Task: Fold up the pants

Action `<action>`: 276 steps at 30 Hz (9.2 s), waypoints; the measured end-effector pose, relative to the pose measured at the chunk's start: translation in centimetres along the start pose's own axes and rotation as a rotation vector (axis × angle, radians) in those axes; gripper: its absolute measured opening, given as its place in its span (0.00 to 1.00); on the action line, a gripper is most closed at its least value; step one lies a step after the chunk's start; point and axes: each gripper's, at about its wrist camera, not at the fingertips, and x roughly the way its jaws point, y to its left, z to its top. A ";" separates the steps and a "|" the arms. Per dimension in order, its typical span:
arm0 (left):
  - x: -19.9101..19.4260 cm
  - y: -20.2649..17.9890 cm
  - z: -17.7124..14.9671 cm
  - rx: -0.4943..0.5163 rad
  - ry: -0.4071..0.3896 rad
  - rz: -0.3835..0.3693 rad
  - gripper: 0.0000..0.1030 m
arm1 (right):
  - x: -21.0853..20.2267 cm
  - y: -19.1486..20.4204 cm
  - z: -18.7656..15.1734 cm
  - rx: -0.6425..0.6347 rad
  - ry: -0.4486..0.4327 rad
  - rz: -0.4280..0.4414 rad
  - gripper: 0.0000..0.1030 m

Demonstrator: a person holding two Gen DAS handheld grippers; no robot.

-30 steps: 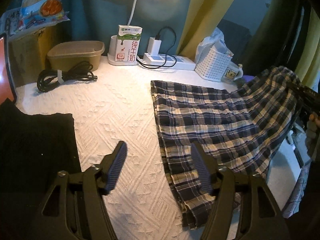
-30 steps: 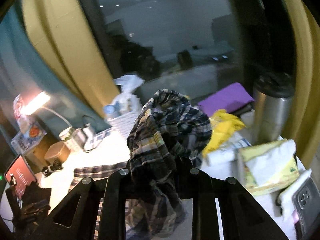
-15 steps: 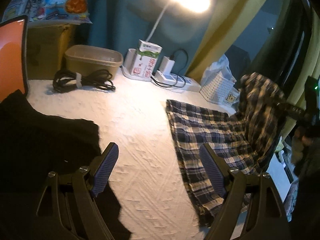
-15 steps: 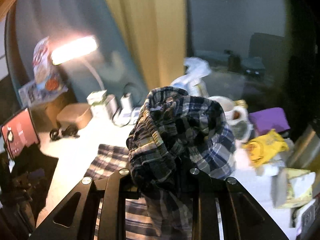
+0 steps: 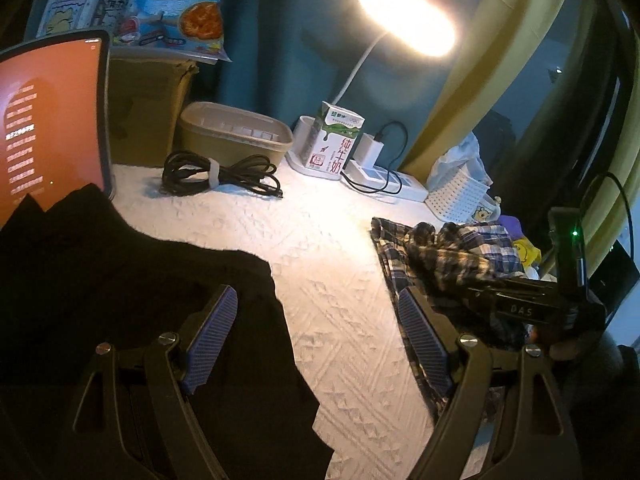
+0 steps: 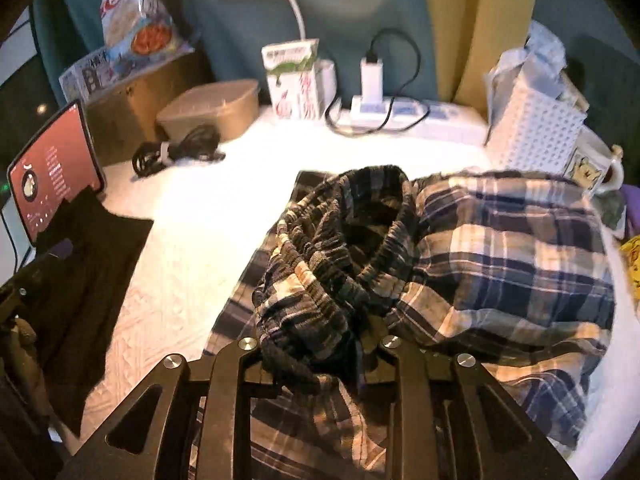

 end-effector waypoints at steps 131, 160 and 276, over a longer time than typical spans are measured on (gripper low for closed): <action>14.8 -16.3 4.6 0.474 0.242 0.025 0.29 | -6.5 -13.9 -2.6 -0.027 -0.178 -0.010 0.41; 20.8 -10.4 5.1 0.299 0.300 -0.015 0.66 | 2.1 -16.5 2.4 -0.034 -0.096 -0.067 0.41; 4.3 8.3 2.6 0.149 0.069 0.171 0.20 | 4.2 10.1 5.0 -0.220 -0.149 0.190 0.16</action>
